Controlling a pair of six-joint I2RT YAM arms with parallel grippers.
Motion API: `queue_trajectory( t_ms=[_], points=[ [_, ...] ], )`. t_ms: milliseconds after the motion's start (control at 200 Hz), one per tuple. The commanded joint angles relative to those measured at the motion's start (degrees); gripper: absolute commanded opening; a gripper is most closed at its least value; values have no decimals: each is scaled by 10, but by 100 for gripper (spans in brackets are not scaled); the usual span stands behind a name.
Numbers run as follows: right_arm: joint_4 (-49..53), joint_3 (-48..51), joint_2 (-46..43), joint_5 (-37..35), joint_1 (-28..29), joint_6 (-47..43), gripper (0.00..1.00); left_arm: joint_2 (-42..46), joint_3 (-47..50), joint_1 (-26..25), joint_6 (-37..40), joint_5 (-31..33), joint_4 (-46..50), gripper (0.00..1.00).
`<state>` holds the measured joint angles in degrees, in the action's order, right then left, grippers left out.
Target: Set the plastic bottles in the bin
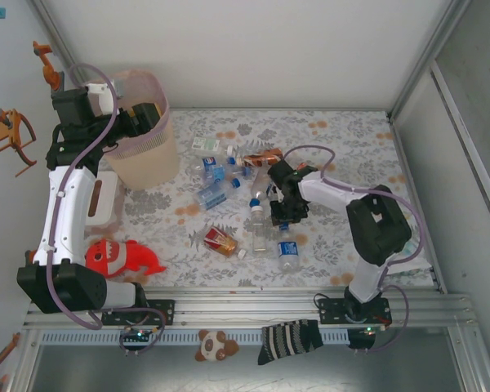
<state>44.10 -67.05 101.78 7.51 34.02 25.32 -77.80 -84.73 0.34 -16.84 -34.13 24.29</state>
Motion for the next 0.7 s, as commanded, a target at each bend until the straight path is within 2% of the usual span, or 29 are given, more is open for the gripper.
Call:
queue_trajectory(
  t_ms=[0,215,521,696],
  points=[
    [-3,-6,-57,-23,6,9,26,12,-11,-5,-2,-15,-7,77],
    [-40,-3,-150,-43,6,-1,24,26,8,-25,17,-43,-49,79],
    [-123,-16,-295,-50,6,-40,24,46,68,-54,15,-132,-174,78],
    [-197,-22,-357,-20,6,-68,23,70,119,-85,23,-162,-265,78]
  ],
)
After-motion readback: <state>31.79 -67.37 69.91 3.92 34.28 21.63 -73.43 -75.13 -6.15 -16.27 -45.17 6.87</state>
